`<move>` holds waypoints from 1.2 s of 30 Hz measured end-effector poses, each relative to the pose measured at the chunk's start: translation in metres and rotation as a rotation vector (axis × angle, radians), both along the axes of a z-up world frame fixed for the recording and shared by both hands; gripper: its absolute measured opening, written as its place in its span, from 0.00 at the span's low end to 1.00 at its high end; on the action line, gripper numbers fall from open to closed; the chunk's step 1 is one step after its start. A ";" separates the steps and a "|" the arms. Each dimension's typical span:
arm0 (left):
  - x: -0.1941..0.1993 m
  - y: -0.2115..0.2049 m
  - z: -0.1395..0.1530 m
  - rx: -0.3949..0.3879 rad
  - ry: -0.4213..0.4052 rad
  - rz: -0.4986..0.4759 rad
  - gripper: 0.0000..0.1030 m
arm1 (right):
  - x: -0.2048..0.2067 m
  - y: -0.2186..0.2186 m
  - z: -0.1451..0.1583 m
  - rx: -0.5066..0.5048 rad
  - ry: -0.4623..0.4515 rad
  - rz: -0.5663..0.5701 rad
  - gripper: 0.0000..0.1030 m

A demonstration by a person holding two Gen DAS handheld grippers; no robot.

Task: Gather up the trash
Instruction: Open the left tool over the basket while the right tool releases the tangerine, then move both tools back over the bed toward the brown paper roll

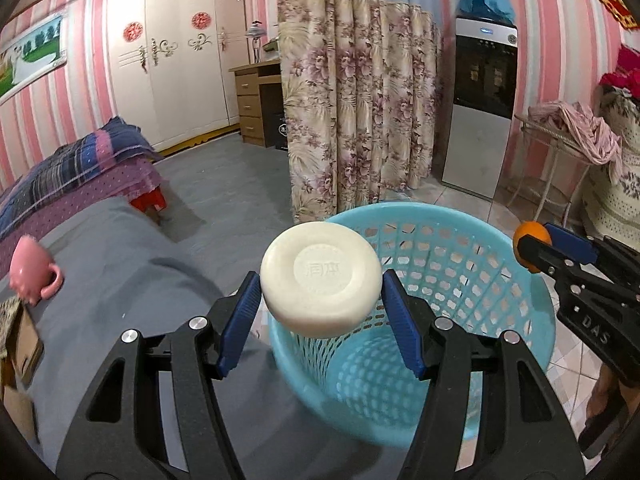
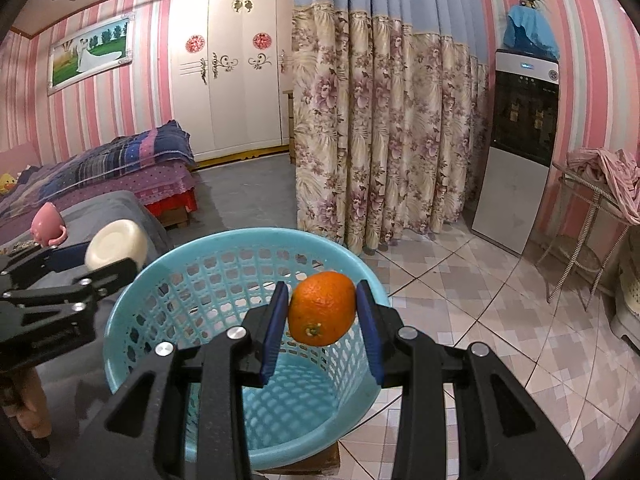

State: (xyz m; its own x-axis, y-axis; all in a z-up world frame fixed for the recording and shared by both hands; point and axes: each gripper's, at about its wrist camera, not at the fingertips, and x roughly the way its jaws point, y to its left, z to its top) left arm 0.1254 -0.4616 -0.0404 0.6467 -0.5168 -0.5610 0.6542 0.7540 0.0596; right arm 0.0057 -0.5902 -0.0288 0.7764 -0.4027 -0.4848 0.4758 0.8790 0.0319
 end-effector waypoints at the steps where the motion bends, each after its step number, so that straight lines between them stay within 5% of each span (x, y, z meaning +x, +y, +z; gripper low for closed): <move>1: 0.003 -0.004 0.000 0.002 0.000 -0.004 0.59 | 0.001 0.000 0.000 0.002 -0.001 -0.002 0.34; 4: 0.010 -0.008 0.001 0.012 -0.002 -0.011 0.62 | 0.003 -0.001 0.000 0.000 0.000 -0.001 0.34; 6: 0.014 -0.007 0.003 0.021 -0.020 -0.002 0.80 | 0.003 -0.001 -0.001 0.003 -0.001 0.001 0.34; 8: 0.018 -0.004 0.006 0.015 -0.027 0.009 0.84 | 0.006 -0.001 -0.002 0.006 -0.001 0.003 0.34; 26: 0.035 0.078 0.015 -0.021 -0.022 0.182 0.92 | 0.037 0.028 -0.012 0.004 0.015 0.000 0.35; 28: 0.033 0.087 0.017 -0.024 -0.031 0.195 0.94 | 0.041 0.028 -0.009 0.001 0.012 -0.010 0.43; 30: 0.031 0.094 0.019 -0.026 -0.035 0.205 0.94 | 0.042 0.029 -0.004 -0.012 0.003 -0.022 0.72; 36: 0.029 0.119 0.024 -0.031 -0.032 0.240 0.94 | 0.039 0.035 0.008 -0.022 -0.015 -0.057 0.91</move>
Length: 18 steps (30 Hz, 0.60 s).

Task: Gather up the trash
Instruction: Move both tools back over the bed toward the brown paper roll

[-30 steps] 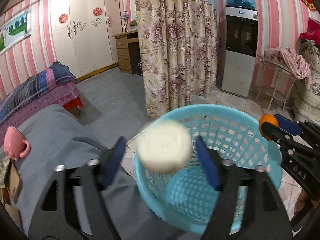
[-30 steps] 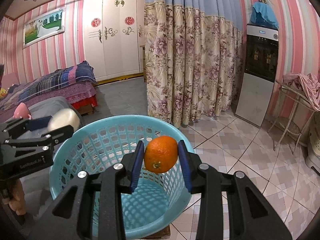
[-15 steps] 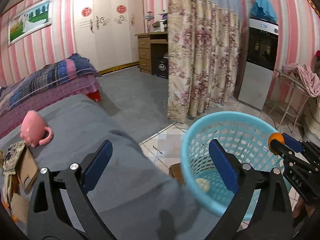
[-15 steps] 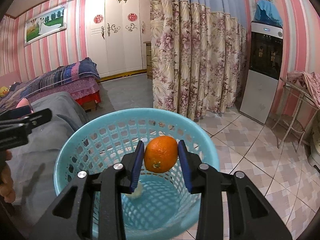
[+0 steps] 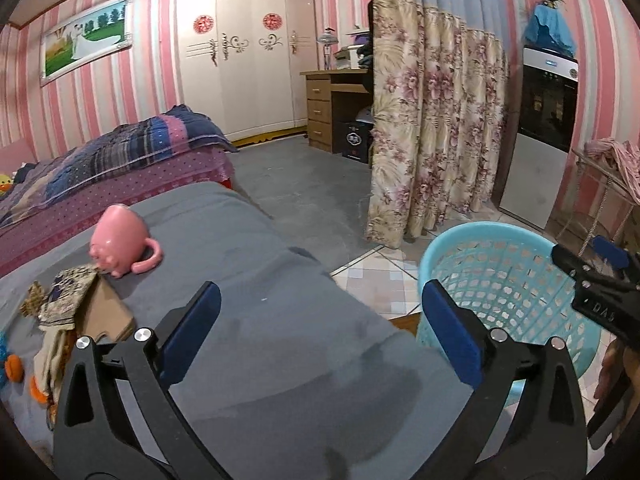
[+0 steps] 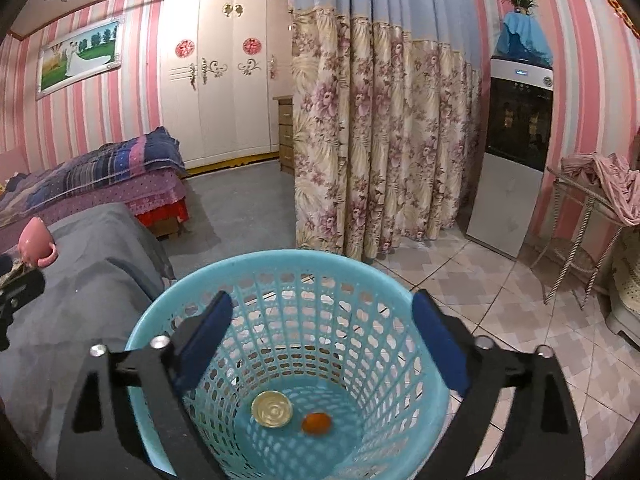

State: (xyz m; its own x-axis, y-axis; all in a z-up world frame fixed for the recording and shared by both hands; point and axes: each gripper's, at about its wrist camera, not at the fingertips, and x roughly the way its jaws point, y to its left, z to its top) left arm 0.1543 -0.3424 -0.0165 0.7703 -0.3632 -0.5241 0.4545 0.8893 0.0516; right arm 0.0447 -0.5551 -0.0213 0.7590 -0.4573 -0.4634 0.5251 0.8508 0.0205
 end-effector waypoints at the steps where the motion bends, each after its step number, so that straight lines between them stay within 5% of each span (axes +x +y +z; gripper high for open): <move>1: -0.001 0.005 0.001 0.001 -0.002 0.007 0.94 | -0.001 0.003 0.001 0.005 -0.002 -0.004 0.92; 18: -0.012 0.121 0.028 -0.023 -0.005 0.192 0.95 | 0.015 0.086 0.018 -0.023 -0.002 0.098 0.96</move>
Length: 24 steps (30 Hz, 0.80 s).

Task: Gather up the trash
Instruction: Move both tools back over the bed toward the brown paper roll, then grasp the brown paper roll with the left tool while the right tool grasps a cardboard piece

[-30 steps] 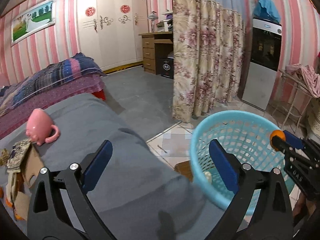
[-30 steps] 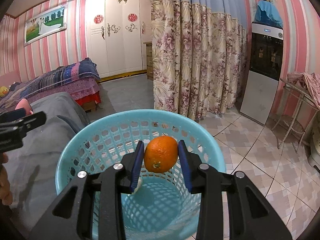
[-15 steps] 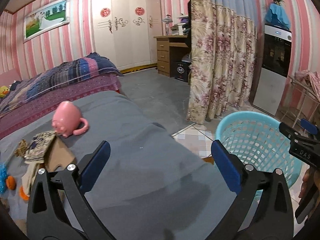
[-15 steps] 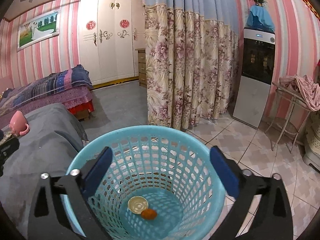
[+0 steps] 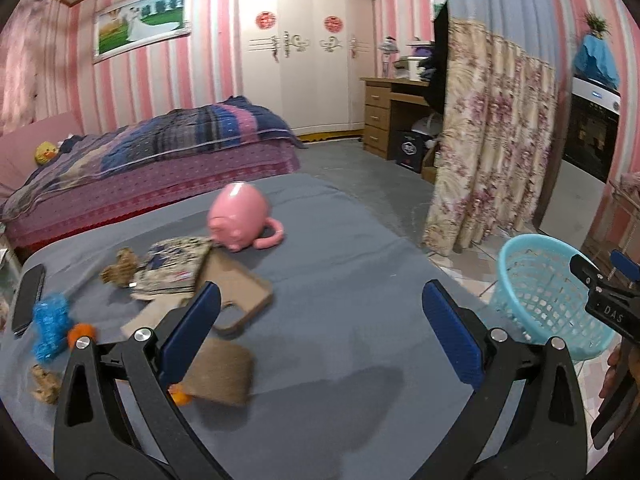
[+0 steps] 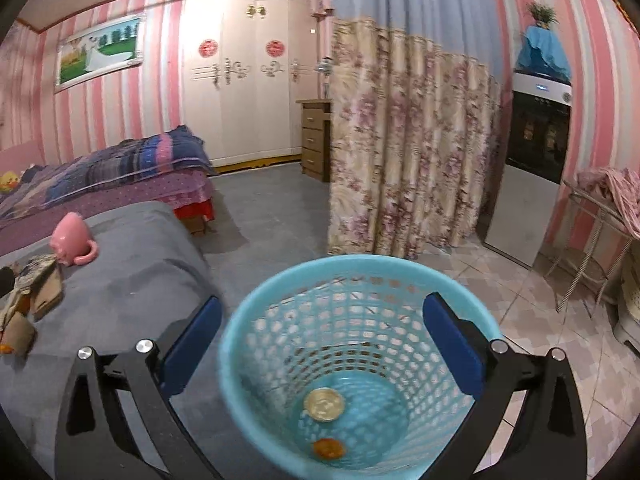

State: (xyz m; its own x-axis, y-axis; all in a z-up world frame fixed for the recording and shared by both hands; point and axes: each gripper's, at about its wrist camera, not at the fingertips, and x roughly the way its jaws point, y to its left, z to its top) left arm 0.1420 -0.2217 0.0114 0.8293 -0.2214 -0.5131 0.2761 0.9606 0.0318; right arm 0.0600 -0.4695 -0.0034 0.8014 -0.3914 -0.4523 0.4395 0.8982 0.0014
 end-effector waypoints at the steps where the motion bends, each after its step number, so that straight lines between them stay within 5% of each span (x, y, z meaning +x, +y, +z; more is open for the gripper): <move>1: -0.001 0.007 0.002 0.003 -0.003 0.012 0.95 | 0.002 0.010 0.001 -0.003 0.002 0.018 0.96; 13: -0.022 0.100 0.003 -0.006 0.001 0.162 0.95 | 0.013 0.091 0.000 -0.025 0.020 0.198 0.96; 24: -0.042 0.161 -0.041 0.006 0.086 0.252 0.95 | 0.034 0.130 0.012 -0.012 -0.002 0.234 0.96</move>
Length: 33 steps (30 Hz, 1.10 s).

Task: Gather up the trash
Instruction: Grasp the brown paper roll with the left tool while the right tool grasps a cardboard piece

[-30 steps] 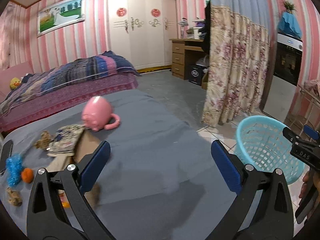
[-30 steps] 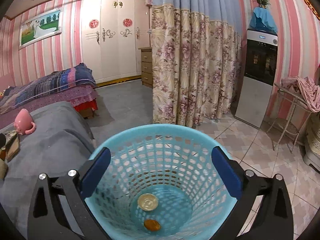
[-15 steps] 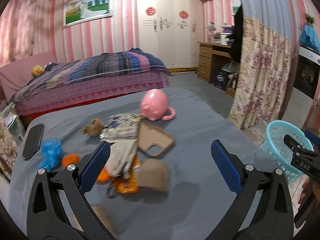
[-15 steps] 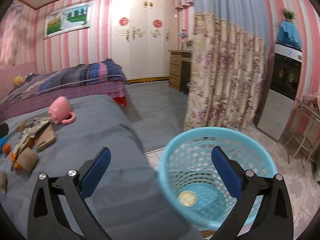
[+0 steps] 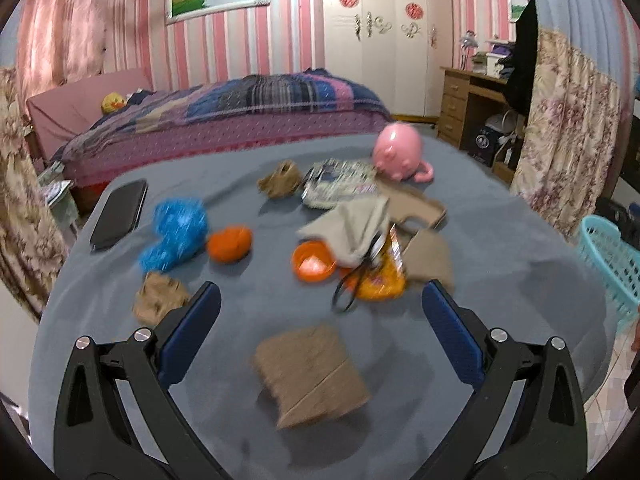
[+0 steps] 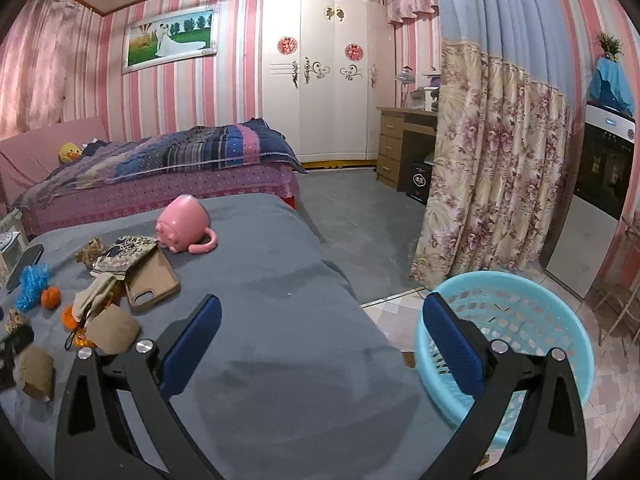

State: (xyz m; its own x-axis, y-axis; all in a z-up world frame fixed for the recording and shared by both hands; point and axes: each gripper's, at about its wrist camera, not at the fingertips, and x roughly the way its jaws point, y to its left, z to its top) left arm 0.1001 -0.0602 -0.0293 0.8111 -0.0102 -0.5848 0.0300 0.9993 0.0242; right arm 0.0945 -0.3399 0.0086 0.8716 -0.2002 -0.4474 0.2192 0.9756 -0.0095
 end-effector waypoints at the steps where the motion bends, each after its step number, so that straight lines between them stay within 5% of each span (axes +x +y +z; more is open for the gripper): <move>1: -0.001 0.005 -0.006 -0.002 0.016 0.005 0.95 | 0.001 0.004 -0.004 -0.007 0.006 0.004 0.96; 11: 0.001 0.018 -0.040 -0.040 0.120 0.006 0.93 | 0.007 0.005 -0.021 0.005 0.068 0.014 0.96; 16: 0.007 0.013 -0.047 -0.045 0.166 -0.056 0.64 | 0.011 0.009 -0.024 0.016 0.084 0.032 0.96; 23: 0.003 0.012 -0.038 -0.042 0.114 -0.057 0.46 | 0.015 0.028 -0.027 0.008 0.098 0.090 0.96; 33: 0.022 0.049 -0.001 -0.035 0.012 0.027 0.46 | 0.034 0.095 -0.032 -0.012 0.114 0.264 0.96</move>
State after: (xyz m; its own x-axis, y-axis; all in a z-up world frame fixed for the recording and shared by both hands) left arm 0.1225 -0.0114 -0.0299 0.8041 -0.0088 -0.5944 0.0031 0.9999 -0.0107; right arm 0.1280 -0.2446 -0.0236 0.8385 0.0215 -0.5444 -0.0458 0.9985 -0.0311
